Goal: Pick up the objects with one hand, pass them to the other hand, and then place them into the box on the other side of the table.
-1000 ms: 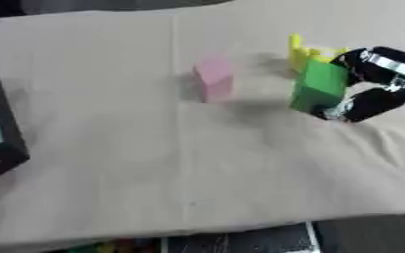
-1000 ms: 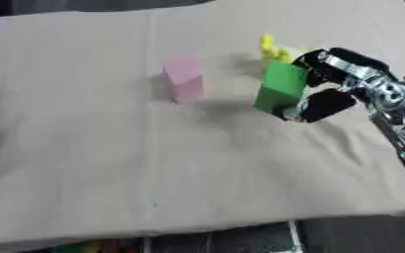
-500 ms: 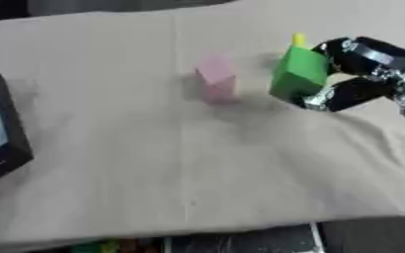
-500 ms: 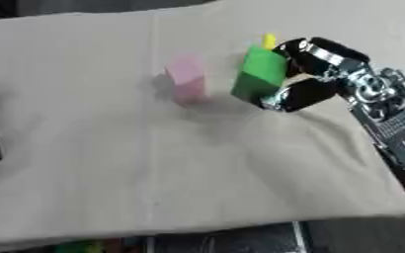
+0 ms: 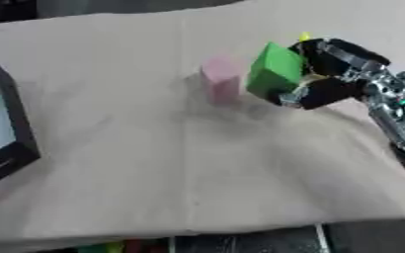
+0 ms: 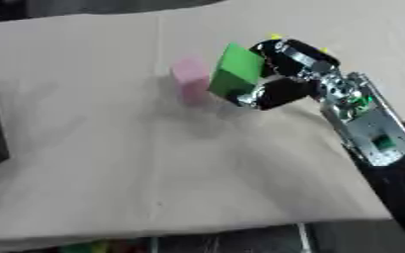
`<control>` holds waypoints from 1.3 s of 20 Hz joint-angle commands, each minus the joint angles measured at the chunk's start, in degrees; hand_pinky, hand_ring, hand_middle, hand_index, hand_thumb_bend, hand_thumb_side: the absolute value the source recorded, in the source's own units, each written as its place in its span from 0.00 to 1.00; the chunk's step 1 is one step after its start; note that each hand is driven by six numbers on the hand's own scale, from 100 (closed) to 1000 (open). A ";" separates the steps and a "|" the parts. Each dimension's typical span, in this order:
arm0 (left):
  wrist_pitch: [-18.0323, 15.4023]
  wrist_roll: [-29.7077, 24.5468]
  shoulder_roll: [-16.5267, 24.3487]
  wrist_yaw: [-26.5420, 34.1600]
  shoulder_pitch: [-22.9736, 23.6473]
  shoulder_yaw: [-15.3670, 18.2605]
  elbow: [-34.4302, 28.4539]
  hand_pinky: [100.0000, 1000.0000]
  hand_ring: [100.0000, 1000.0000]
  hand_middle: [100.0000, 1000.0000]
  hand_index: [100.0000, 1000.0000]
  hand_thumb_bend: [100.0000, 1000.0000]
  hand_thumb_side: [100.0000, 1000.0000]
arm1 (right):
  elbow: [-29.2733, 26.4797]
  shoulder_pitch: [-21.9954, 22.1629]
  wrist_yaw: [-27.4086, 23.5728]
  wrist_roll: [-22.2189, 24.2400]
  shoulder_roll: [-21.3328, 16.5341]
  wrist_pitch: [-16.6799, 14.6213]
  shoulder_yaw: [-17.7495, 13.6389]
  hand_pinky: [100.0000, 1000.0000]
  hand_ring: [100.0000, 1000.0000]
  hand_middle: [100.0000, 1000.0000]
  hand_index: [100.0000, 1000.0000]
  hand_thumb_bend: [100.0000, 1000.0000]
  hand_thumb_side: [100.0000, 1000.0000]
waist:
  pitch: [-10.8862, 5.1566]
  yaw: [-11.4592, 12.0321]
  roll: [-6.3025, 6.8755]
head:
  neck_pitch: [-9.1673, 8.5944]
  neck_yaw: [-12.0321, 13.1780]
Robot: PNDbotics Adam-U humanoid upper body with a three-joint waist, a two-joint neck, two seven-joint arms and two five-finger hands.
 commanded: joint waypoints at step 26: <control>10.00 -27.36 6.78 -10.54 -13.93 -11.15 -9.87 0.86 0.79 0.81 0.84 0.66 0.54 | 9.76 -9.12 3.79 0.58 10.42 -16.80 5.32 0.85 0.68 0.56 0.63 0.29 0.00 | -3.37 1.73 0.69 | 0.88 -0.90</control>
